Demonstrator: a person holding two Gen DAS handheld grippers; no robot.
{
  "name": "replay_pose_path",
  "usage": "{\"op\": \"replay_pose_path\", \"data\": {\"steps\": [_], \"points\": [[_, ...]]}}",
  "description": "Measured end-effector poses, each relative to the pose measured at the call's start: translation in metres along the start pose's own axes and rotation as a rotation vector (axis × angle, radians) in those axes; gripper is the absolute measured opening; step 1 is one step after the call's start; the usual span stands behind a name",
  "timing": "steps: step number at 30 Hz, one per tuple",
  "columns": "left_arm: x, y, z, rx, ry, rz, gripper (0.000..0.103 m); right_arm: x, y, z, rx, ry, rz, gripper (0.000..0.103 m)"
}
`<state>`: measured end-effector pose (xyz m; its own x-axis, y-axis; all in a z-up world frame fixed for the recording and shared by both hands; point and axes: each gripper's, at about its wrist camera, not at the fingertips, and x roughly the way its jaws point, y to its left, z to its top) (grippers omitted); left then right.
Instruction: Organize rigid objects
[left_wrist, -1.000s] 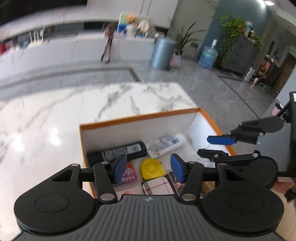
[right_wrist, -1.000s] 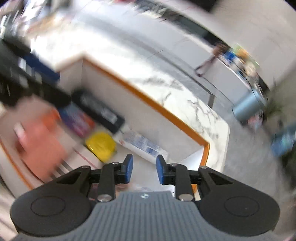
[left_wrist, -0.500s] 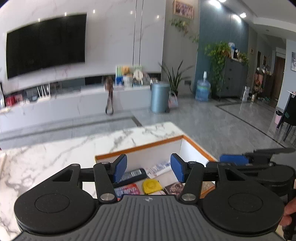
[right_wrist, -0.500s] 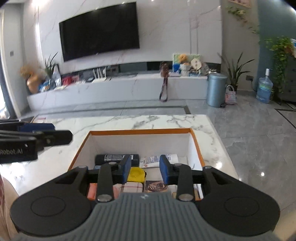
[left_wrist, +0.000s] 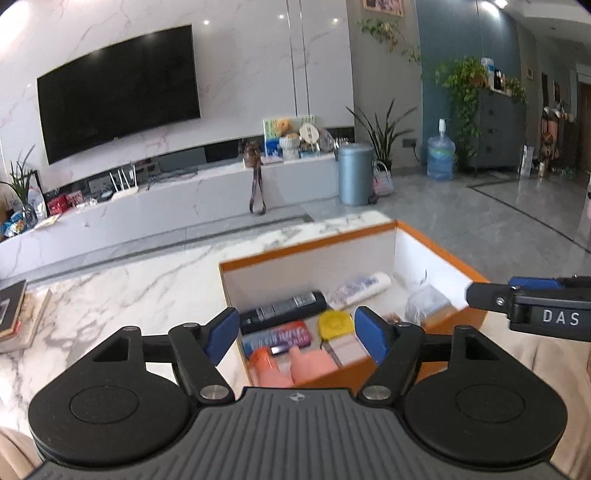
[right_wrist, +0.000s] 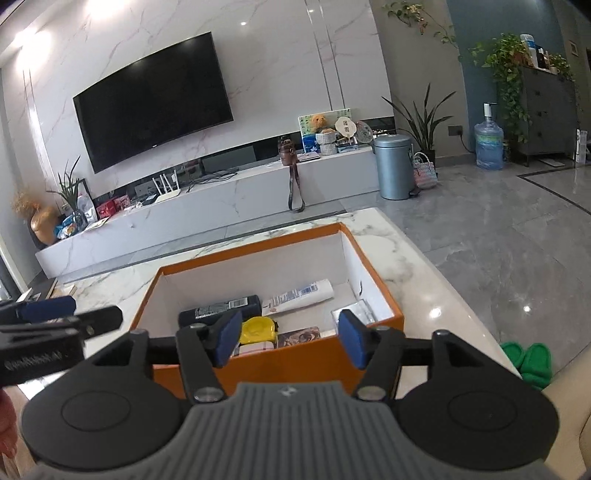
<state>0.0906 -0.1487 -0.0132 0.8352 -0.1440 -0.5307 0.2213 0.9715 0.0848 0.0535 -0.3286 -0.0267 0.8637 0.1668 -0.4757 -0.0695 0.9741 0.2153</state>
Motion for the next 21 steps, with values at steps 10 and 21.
{"op": "replay_pose_path", "data": {"steps": [10, 21], "points": [[0.005, 0.01, -0.023, -0.048, 0.049, 0.031, 0.092, 0.007, 0.013, -0.021, -0.054, -0.032, -0.041, 0.081], [0.011, 0.025, -0.049, -0.087, 0.045, 0.06, 0.095, 0.02, 0.016, -0.045, -0.122, -0.026, -0.064, 0.088]]}}
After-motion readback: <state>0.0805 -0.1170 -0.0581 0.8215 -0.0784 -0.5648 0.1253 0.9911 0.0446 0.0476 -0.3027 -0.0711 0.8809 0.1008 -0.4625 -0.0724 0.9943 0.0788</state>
